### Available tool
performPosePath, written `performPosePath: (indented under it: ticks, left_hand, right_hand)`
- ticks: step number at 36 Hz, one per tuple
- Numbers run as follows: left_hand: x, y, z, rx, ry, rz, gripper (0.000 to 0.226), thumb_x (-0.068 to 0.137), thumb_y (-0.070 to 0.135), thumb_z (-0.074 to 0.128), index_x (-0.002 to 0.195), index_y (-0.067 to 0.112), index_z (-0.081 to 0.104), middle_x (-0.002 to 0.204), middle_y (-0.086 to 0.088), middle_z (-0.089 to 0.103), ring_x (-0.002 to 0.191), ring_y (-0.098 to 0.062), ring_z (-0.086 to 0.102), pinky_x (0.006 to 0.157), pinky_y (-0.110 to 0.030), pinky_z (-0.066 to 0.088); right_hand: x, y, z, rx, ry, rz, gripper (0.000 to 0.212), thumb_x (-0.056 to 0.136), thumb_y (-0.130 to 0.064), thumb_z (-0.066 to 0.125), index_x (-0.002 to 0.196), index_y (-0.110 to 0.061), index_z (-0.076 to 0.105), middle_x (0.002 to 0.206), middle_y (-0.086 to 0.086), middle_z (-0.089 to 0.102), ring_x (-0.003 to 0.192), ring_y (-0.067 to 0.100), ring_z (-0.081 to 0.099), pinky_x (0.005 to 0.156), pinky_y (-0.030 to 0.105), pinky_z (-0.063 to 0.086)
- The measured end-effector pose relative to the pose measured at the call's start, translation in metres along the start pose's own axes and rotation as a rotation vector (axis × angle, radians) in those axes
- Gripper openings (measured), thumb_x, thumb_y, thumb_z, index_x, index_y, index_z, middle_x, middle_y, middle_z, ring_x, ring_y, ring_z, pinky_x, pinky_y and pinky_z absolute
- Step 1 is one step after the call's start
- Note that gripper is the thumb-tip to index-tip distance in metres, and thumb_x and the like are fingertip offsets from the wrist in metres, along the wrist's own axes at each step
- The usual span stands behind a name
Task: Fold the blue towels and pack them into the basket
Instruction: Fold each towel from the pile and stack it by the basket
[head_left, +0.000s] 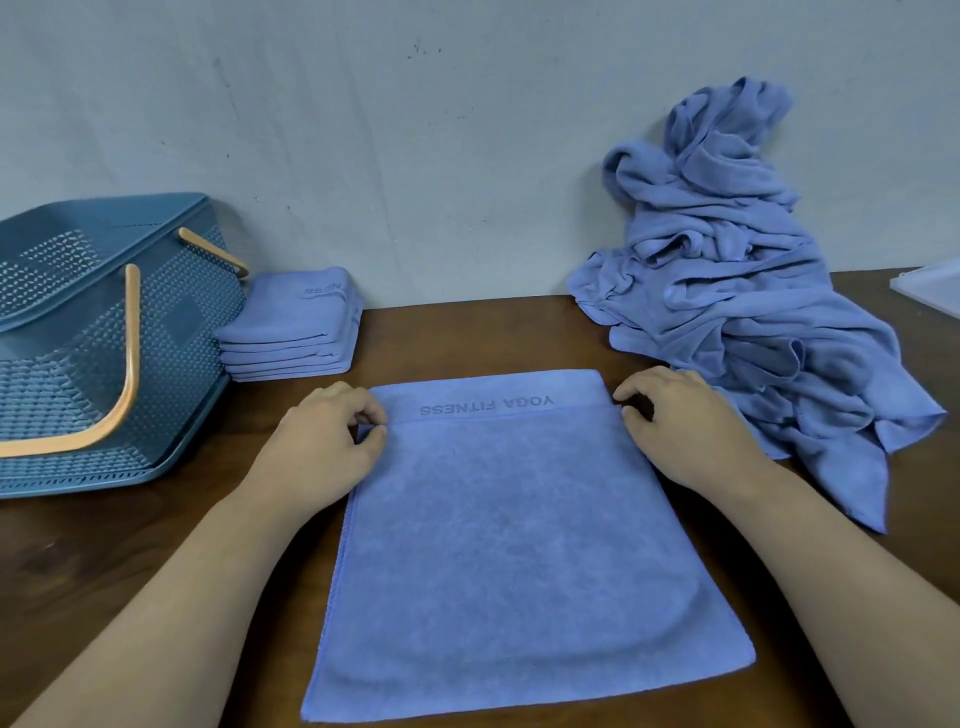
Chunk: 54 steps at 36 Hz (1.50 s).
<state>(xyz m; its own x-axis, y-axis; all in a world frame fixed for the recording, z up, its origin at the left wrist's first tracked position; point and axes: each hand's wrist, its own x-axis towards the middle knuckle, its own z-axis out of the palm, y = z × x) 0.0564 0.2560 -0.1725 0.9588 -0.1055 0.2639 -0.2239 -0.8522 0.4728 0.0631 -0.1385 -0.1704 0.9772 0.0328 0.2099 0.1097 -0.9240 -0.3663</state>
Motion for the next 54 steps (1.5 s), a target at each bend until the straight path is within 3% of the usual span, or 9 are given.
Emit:
performPosePath:
  ticks: [16, 21, 24, 28, 32, 39, 48, 51, 54]
  left_hand:
    - [0.001, 0.004, 0.004, 0.025, -0.001, -0.106, 0.013, 0.093, 0.029, 0.067, 0.082, 0.035, 0.064, 0.102, 0.016, 0.056, 0.099, -0.009, 0.048, 0.098, -0.044, 0.045]
    - [0.000, 0.003, -0.003, -0.112, 0.109, -0.011, 0.016, 0.095, 0.018, 0.064, 0.087, 0.031, 0.064, 0.102, 0.015, 0.063, 0.103, -0.011, 0.054, 0.095, -0.037, 0.047]
    - [0.000, 0.004, -0.011, -0.370, 0.097, -0.017, 0.007, 0.098, 0.022, 0.057, 0.093, 0.026, 0.060, 0.086, 0.011, 0.068, 0.074, -0.017, 0.058, 0.069, -0.035, 0.046]
    - [0.002, 0.005, -0.012, -0.681, 0.072, -0.054, 0.011, 0.093, 0.031, 0.059, 0.092, 0.019, 0.058, 0.068, -0.002, 0.047, 0.063, -0.023, 0.035, 0.059, -0.031, 0.030]
    - [0.011, 0.003, 0.000, -0.826, 0.163, -0.186, 0.010, 0.094, 0.038, 0.064, 0.098, 0.029, 0.063, 0.073, 0.004, 0.058, 0.059, -0.013, 0.045, 0.060, -0.033, 0.032]
    - [0.016, -0.010, 0.012, -0.631, -0.011, -0.285, 0.036, 0.089, 0.061, 0.057, 0.107, 0.035, 0.074, 0.102, 0.010, 0.077, 0.092, -0.013, 0.071, 0.090, -0.049, 0.056]
    - [0.009, -0.006, 0.012, -0.598, 0.079, -0.157, 0.017, 0.093, 0.034, 0.068, 0.106, 0.036, 0.080, 0.095, -0.016, 0.074, 0.080, -0.018, 0.060, 0.078, -0.037, 0.045]
    - [0.011, -0.005, 0.011, -0.533, 0.154, -0.163, 0.018, 0.099, 0.032, 0.066, 0.112, 0.038, 0.076, 0.083, -0.002, 0.066, 0.076, -0.015, 0.057, 0.074, -0.034, 0.045]
    - [0.006, -0.004, 0.014, -0.117, 0.021, -0.113, 0.032, 0.104, 0.034, 0.061, 0.136, 0.037, 0.065, 0.118, 0.014, 0.066, 0.115, -0.015, 0.058, 0.100, -0.036, 0.047]
  right_hand:
    - [0.001, -0.006, 0.005, 0.078, 0.061, 0.000, 0.006, 0.096, -0.032, 0.061, 0.091, -0.031, 0.062, 0.104, -0.016, 0.063, 0.105, 0.017, 0.051, 0.094, 0.043, 0.045]
    - [0.000, -0.010, -0.001, 0.363, 0.177, -0.008, 0.007, 0.095, -0.028, 0.059, 0.089, -0.033, 0.058, 0.077, -0.007, 0.067, 0.081, 0.012, 0.057, 0.064, 0.029, 0.045]
    - [-0.002, -0.013, -0.003, 0.539, 0.187, -0.041, 0.013, 0.096, -0.017, 0.057, 0.093, -0.030, 0.056, 0.064, -0.004, 0.063, 0.052, 0.012, 0.048, 0.049, 0.018, 0.038]
    - [-0.001, -0.018, 0.000, 0.721, 0.189, -0.087, 0.015, 0.107, -0.014, 0.052, 0.102, -0.028, 0.056, 0.066, -0.007, 0.054, 0.054, 0.006, 0.040, 0.053, 0.014, 0.036]
    - [0.013, -0.028, 0.004, 0.790, 0.295, -0.023, 0.029, 0.109, -0.009, 0.046, 0.098, -0.027, 0.065, 0.099, -0.015, 0.070, 0.082, 0.004, 0.058, 0.074, 0.015, 0.043]
    - [0.019, -0.021, 0.024, 0.578, 0.037, 0.103, 0.021, 0.102, -0.016, 0.059, 0.098, -0.031, 0.074, 0.098, -0.014, 0.076, 0.085, 0.012, 0.069, 0.074, 0.036, 0.055]
    - [0.011, -0.024, 0.025, 0.447, 0.035, 0.013, 0.035, 0.099, -0.002, 0.058, 0.118, -0.025, 0.077, 0.105, -0.015, 0.067, 0.088, -0.004, 0.062, 0.073, 0.008, 0.045]
    - [0.010, -0.025, 0.025, 0.427, 0.043, -0.008, 0.037, 0.099, 0.001, 0.057, 0.122, -0.021, 0.076, 0.095, -0.021, 0.060, 0.080, -0.009, 0.058, 0.071, 0.009, 0.042]
    - [0.012, -0.025, 0.027, 0.403, 0.038, -0.015, 0.037, 0.100, 0.001, 0.057, 0.125, -0.019, 0.076, 0.089, -0.023, 0.055, 0.076, -0.011, 0.056, 0.071, 0.009, 0.040]
